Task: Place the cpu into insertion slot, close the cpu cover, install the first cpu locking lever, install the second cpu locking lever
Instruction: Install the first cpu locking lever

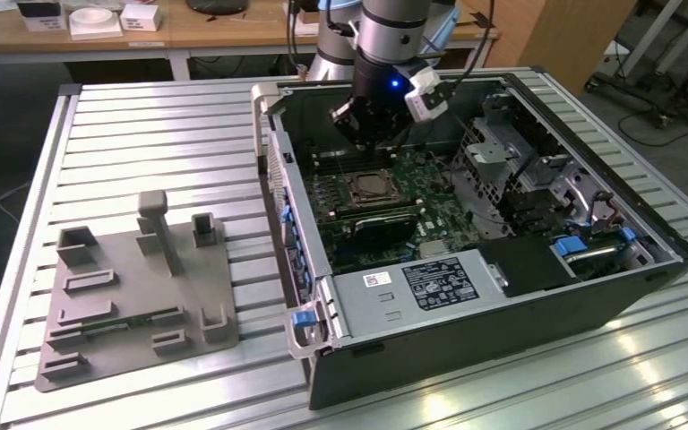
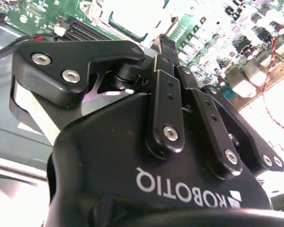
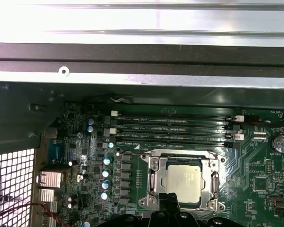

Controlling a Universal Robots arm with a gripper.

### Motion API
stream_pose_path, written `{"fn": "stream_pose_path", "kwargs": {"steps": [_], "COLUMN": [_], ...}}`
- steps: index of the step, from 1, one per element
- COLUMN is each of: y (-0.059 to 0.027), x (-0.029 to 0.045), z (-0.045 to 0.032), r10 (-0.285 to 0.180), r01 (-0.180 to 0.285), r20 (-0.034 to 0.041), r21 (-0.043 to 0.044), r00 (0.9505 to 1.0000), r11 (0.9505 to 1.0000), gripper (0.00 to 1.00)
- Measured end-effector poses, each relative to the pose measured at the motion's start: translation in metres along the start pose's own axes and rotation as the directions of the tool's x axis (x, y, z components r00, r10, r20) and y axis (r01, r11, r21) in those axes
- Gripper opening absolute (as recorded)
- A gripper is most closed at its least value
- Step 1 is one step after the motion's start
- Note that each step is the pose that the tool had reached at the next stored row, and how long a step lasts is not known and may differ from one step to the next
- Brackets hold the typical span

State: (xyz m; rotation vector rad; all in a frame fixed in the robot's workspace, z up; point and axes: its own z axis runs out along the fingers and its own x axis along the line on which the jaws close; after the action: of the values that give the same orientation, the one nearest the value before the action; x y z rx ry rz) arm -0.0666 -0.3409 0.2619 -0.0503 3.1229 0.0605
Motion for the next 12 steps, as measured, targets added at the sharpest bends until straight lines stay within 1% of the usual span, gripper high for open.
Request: {"fn": "stream_pose_path", "kwargs": {"steps": [3,12], "y": [0.0000,0.0005], "x": [0.0028,0.0179], "z": [0.0000,0.0001], "r10": [0.000,0.000], "r01": [0.000,0.000], "r20": [-0.0001,-0.0002], "r21": [0.0001,0.0003], "r00": [1.0000,1.0000], "r11": [1.0000,1.0000], "gripper": [0.10,0.10]}}
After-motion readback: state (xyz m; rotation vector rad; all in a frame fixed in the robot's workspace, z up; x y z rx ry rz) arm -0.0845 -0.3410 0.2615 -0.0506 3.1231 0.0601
